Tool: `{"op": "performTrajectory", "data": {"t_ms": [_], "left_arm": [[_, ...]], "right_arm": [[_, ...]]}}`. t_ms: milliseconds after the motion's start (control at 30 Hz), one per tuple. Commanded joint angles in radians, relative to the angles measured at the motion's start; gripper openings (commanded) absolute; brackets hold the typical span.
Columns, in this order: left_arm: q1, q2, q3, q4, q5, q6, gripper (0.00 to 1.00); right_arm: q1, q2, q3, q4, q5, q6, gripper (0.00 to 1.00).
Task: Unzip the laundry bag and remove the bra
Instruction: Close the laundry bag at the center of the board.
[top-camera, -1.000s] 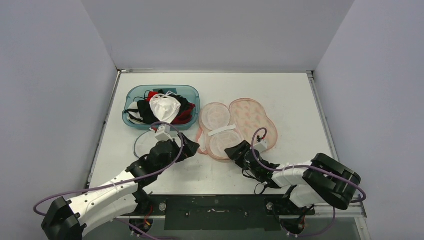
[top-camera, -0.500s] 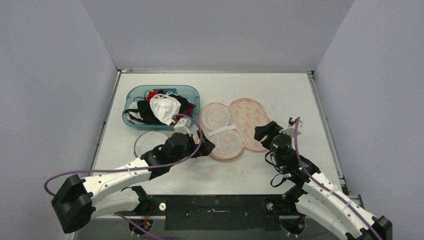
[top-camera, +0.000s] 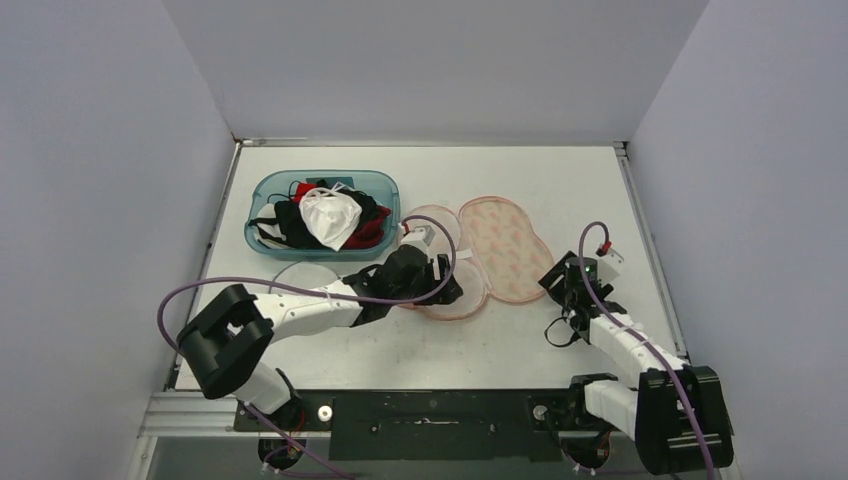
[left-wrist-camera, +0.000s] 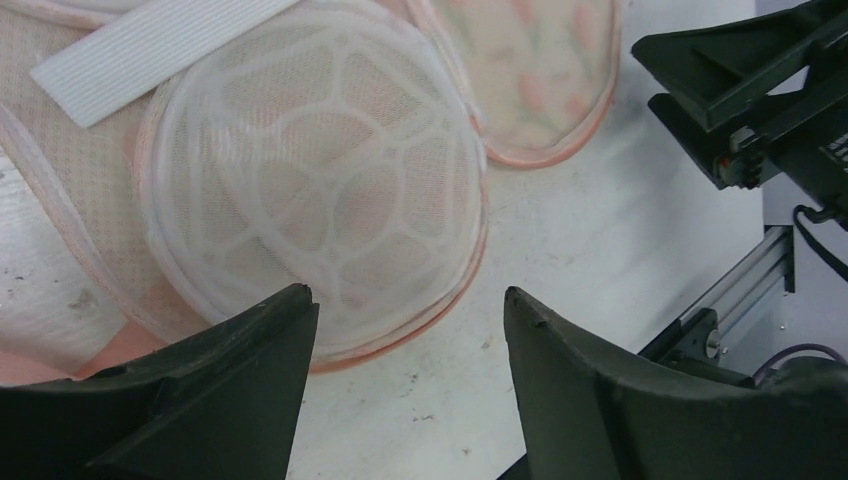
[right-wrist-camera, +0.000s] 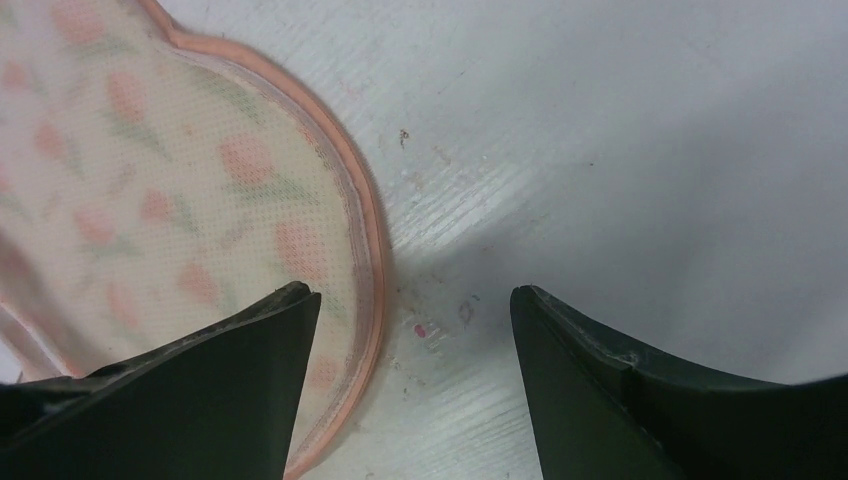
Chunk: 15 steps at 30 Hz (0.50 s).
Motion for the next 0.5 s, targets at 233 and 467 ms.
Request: {"op": "performTrajectory", "data": {"t_ms": [233, 467], "left_arm": [[0.019, 0.096, -0.047, 0.076, -0.01, -0.003, 0.56], [0.019, 0.115, -0.079, 0.081, -0.032, -0.002, 0.52]], "right_arm": [[-0.012, 0.151, 0.052, 0.151, -0.012, -0.034, 0.61], [-0.004, 0.2, 0.161, 0.161, 0.07, -0.118, 0.68]]}}
